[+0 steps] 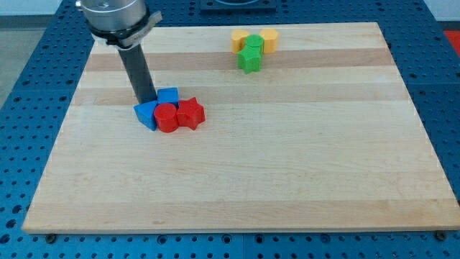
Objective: Separate the red blocks from each other
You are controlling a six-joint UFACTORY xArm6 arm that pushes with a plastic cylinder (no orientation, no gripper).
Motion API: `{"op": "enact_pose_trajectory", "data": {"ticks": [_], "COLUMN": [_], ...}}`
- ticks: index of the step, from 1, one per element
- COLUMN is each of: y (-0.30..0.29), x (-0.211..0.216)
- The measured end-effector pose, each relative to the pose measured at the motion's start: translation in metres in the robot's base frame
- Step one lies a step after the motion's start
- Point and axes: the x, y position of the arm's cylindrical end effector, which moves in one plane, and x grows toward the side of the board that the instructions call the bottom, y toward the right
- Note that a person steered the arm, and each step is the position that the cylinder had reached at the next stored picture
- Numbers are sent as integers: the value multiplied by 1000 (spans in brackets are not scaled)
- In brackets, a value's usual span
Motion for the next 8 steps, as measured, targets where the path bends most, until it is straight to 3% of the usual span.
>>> {"op": "enact_pose_trajectory", "data": {"ticks": [4,5,7,8], "y": [117,114,32,28], "x": [5,5,-13,8]}}
